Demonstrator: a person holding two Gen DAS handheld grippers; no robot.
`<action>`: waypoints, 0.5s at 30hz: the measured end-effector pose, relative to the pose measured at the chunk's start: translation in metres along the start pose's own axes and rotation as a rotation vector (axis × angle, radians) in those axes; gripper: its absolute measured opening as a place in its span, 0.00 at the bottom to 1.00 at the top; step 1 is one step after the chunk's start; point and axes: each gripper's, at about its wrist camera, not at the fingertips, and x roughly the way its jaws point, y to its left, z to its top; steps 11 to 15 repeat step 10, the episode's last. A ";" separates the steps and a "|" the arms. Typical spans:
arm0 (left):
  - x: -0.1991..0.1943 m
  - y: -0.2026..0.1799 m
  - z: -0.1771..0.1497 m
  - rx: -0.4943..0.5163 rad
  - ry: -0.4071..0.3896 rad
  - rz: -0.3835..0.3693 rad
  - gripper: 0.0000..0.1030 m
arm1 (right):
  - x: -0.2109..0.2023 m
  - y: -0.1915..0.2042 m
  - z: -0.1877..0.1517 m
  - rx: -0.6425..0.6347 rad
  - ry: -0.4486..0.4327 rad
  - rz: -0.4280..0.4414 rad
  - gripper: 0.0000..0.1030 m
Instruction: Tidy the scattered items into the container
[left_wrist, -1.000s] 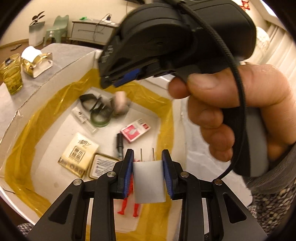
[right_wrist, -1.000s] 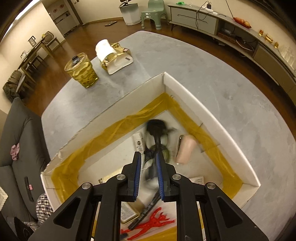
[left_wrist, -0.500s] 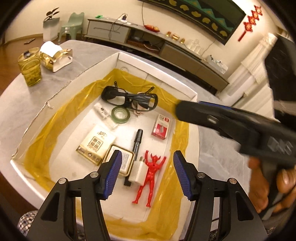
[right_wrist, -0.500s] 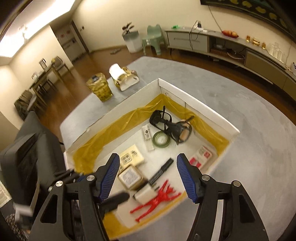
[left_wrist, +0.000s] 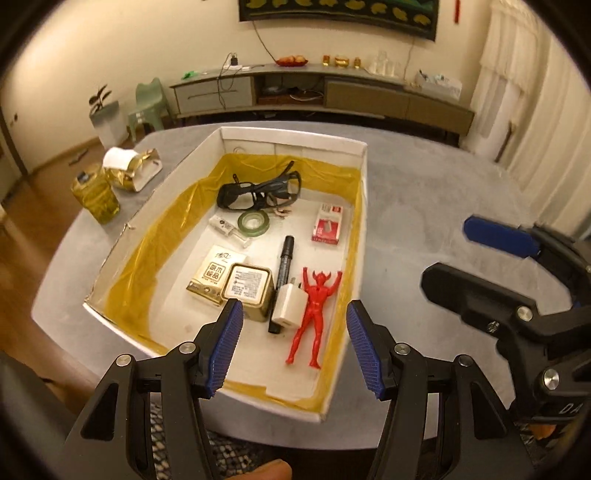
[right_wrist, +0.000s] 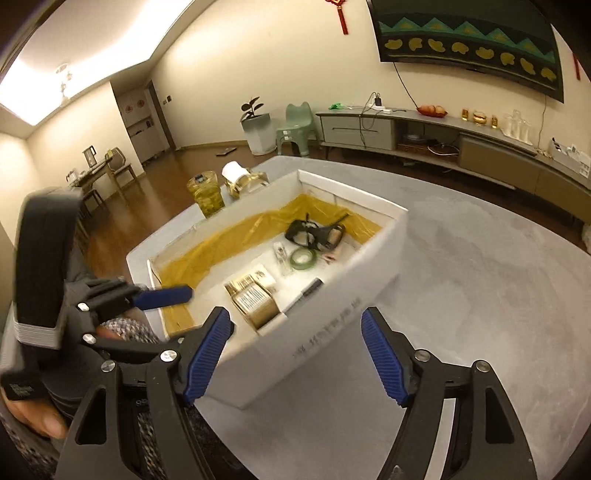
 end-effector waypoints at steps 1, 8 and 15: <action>-0.001 -0.003 -0.001 -0.004 -0.005 0.001 0.64 | -0.003 -0.002 -0.003 -0.006 -0.004 -0.015 0.73; -0.015 -0.011 -0.004 -0.031 -0.049 0.059 0.65 | -0.031 -0.008 -0.015 -0.041 -0.050 -0.034 0.75; -0.018 -0.013 -0.005 -0.029 -0.050 0.076 0.65 | -0.030 -0.007 -0.020 -0.055 -0.036 -0.059 0.76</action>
